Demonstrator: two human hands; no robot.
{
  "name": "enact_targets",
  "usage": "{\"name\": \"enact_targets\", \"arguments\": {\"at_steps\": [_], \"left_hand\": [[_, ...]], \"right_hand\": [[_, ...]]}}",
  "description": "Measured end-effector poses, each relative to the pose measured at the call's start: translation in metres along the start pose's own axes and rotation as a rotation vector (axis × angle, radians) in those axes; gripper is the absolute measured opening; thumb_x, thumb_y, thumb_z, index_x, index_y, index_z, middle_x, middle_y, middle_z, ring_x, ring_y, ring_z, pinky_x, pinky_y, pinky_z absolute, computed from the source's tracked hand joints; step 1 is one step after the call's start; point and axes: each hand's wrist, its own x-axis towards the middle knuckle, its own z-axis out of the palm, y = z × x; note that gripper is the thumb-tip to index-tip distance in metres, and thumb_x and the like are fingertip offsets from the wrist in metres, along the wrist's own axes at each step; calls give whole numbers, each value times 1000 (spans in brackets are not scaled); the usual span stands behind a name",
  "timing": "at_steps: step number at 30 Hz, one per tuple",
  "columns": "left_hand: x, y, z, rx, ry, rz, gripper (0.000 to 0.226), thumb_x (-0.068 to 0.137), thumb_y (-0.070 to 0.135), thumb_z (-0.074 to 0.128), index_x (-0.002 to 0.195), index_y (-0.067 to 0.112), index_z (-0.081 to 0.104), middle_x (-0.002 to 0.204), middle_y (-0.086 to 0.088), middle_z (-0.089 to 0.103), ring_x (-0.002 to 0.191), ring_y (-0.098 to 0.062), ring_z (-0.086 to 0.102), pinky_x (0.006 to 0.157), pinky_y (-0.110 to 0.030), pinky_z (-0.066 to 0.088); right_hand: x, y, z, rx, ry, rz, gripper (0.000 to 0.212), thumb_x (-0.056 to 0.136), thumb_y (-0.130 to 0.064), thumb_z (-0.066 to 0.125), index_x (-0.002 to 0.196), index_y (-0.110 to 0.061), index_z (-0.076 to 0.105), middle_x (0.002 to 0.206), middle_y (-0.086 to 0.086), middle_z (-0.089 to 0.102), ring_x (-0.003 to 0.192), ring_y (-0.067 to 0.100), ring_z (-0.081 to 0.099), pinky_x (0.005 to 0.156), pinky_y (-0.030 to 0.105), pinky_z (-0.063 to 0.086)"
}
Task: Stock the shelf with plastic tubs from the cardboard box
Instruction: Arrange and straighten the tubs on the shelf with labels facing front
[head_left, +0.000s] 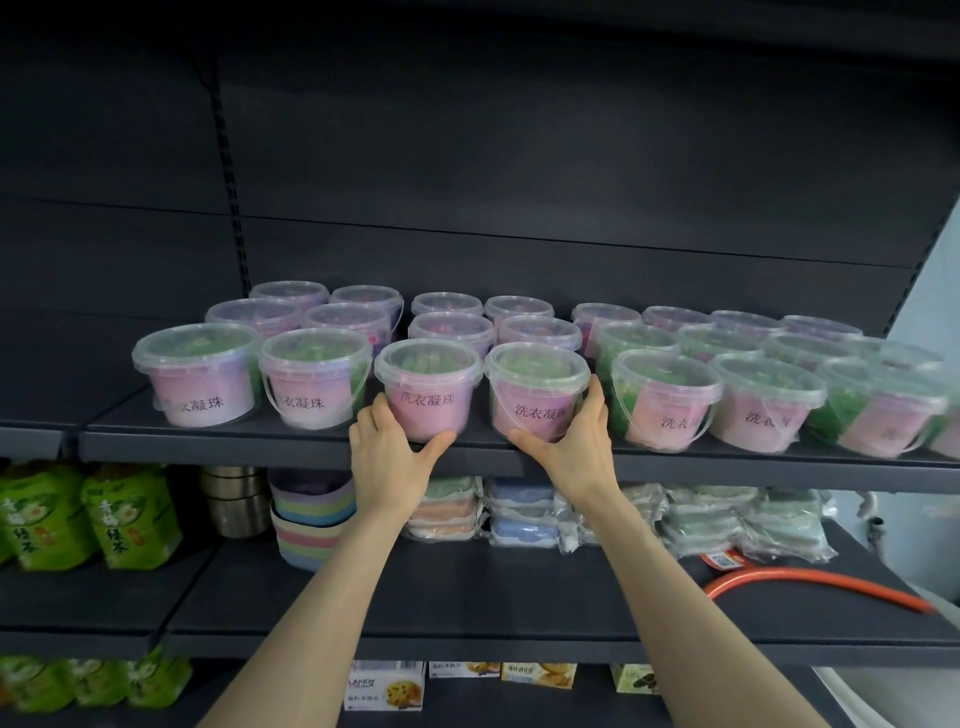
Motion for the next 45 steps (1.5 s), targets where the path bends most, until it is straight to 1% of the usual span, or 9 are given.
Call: {"name": "enact_targets", "arguments": {"at_steps": [10, 14, 16, 20, 26, 29, 34, 40, 45], "left_hand": [[-3, 0, -8, 31, -123, 35, 86, 86, 41, 61, 143, -6, 18, 144, -22, 32, 130, -36, 30, 107, -41, 28], [-18, -10, -17, 88, -184, 69, 64, 93, 36, 51, 140, -2, 32, 154, -18, 17, 139, -32, 19, 110, -41, 25], [-24, -16, -24, 104, -176, 109, 50, 93, 32, 51, 133, 2, 46, 150, -13, 28, 136, -28, 29, 104, -41, 35], [-22, -8, -49, 151, -67, 269, 25, 91, 30, 53, 81, 11, 66, 87, -3, 68, 82, -26, 62, 65, -36, 48], [19, 40, -79, 95, 88, 539, 37, 87, 27, 61, 53, 14, 53, 46, 7, 45, 42, -20, 47, 42, -25, 32], [53, 63, -73, 72, 130, 572, 32, 87, 30, 61, 58, 15, 54, 53, 7, 48, 50, -22, 50, 46, -26, 33], [114, 74, -41, 64, -95, 441, 22, 86, 37, 60, 86, 16, 65, 88, 1, 63, 80, -19, 59, 70, -37, 52], [165, 72, -4, 123, -483, 244, 53, 76, 56, 66, 114, 19, 59, 120, -2, 58, 96, -14, 53, 77, -27, 42], [192, 64, 13, 201, -645, 188, 66, 66, 61, 71, 117, 20, 60, 114, 7, 59, 98, -11, 57, 83, -24, 44]], "right_hand": [[-8, 0, -2, -126, -27, 46, 93, 74, -34, 78, 144, -7, 23, 138, 13, 37, 125, 31, 40, 106, 46, 35], [-20, 0, -6, -207, -32, 45, 72, 82, -29, 70, 138, -7, 32, 137, 11, 39, 122, 27, 44, 101, 36, 39], [-27, -2, -10, -288, -19, 27, 57, 86, -29, 65, 133, -7, 41, 133, 8, 43, 115, 27, 50, 91, 35, 42], [-32, -20, -25, -433, 86, -59, 24, 91, -29, 55, 103, -9, 62, 106, 5, 59, 88, 26, 60, 72, 34, 49], [4, -69, -47, -374, 148, -213, 20, 88, -28, 57, 84, -12, 66, 83, 6, 66, 75, 26, 60, 66, 34, 49], [38, -83, -51, -360, 118, -270, 17, 87, -25, 57, 80, -11, 64, 77, 7, 66, 73, 26, 59, 64, 31, 48], [94, -80, -49, -392, -25, -243, 18, 86, -22, 57, 85, -7, 67, 87, 9, 68, 82, 26, 62, 72, 37, 52], [154, -60, -42, -439, -210, -109, 22, 83, -34, 65, 91, -13, 66, 94, 7, 69, 91, 25, 63, 75, 32, 49], [189, -50, -31, -445, -431, -30, 54, 74, -54, 68, 114, -20, 62, 119, 2, 60, 108, 20, 55, 79, 26, 39]]}}
